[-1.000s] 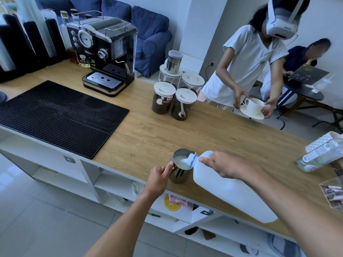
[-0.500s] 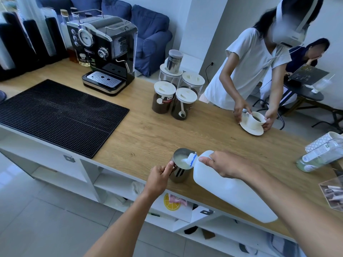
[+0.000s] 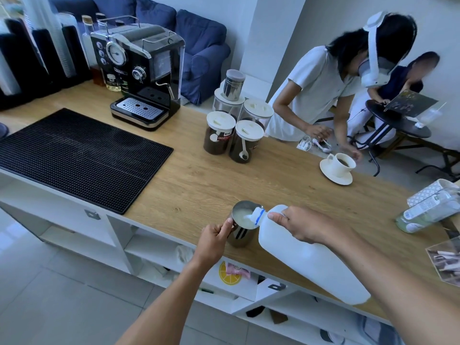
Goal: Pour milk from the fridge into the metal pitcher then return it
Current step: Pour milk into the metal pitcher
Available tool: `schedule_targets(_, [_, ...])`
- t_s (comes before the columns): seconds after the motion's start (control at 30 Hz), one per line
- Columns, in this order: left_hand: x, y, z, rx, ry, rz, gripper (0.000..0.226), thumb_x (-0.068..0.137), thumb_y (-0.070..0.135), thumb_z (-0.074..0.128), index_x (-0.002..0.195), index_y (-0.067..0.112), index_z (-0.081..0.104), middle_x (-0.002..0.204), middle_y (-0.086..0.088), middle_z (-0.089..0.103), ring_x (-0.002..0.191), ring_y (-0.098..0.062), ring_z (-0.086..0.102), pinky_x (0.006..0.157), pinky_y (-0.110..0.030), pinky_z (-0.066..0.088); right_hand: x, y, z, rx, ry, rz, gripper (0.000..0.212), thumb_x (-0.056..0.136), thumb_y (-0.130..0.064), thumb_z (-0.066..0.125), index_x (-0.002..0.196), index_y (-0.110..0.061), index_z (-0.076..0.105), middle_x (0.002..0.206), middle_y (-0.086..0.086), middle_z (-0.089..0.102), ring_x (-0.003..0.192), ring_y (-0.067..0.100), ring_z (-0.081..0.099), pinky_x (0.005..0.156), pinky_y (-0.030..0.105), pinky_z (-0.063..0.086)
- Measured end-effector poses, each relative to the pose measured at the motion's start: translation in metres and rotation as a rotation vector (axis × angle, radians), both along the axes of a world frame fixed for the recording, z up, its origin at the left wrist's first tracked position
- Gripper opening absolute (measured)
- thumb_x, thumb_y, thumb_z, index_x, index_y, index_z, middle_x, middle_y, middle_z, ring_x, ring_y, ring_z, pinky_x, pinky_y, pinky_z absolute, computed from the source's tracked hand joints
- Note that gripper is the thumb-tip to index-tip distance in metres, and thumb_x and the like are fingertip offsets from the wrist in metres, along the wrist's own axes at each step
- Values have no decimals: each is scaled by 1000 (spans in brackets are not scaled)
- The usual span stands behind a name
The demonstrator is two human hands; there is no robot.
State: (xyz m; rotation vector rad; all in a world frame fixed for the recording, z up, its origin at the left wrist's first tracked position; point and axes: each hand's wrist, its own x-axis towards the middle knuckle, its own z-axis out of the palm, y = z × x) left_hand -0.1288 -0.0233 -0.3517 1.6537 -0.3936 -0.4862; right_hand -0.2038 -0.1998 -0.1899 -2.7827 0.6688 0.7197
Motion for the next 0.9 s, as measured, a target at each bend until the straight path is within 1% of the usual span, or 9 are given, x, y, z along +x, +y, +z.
schedule_targets(0.17, [-3,-2,1,-3,-6,27,58,100,38,48,50,15,30,47,-2,23,40,-9,14,41,-18,15,-13,-7,-10,163,-109,-111,56,93,-66,25,71,-15,35,60,3,39,46,19,32,52,28,31])
schedule_targets(0.37, [-11,-6,-1,34,0,106,58,99,41,49,53,13,28,50,0,21,46,-12,15,48,-28,11,-31,-18,-8,564,-362,-358,51,94,-54,43,63,-14,38,50,1,34,40,16,27,45,25,27])
schedule_targets(0.47, [-15,-8,1,45,-2,132,58,100,40,48,53,15,25,48,3,19,45,-10,15,48,-26,11,-38,-30,4,709,-495,-472,51,77,-61,47,58,-14,37,51,4,32,41,18,26,46,27,27])
schedule_targets(0.5, [-16,-9,2,58,-3,138,58,100,40,48,53,15,25,47,4,19,45,-10,15,48,-27,10,-41,-33,6,732,-548,-502,51,74,-62,47,57,-14,37,50,4,31,41,18,26,47,28,27])
schedule_targets(0.6, [-19,-11,5,87,-1,158,58,100,40,48,53,15,23,46,6,18,47,-11,15,48,-26,10,-47,-36,4,758,-801,-603,58,83,-62,49,53,-14,33,47,2,29,38,17,24,44,27,24])
schedule_targets(0.7, [-21,-12,6,96,15,169,58,99,43,47,55,12,25,49,2,19,49,-13,16,47,-23,10,-49,-32,-8,792,-1061,-742,61,71,-67,55,51,-14,31,47,4,29,39,16,24,43,25,22])
schedule_targets(0.77, [-22,-12,7,120,26,156,58,98,46,45,56,11,27,52,-4,22,50,-15,18,50,-27,13,-49,-26,-20,810,-1154,-821,59,70,-64,56,51,-14,31,47,5,28,40,17,25,44,27,22])
schedule_targets(0.83, [-23,-12,7,119,50,137,58,98,48,44,56,10,30,54,-8,26,51,-18,21,53,-32,15,-49,-19,-34,791,-1196,-870,56,75,-58,55,50,-14,31,47,5,29,41,18,27,45,28,25])
schedule_targets(0.9, [-24,-12,12,117,100,136,59,99,46,44,54,9,36,50,-6,34,49,-18,27,53,-30,20,-48,-13,-45,771,-1235,-903,52,83,-49,52,50,-14,31,47,5,30,42,18,29,47,28,25])
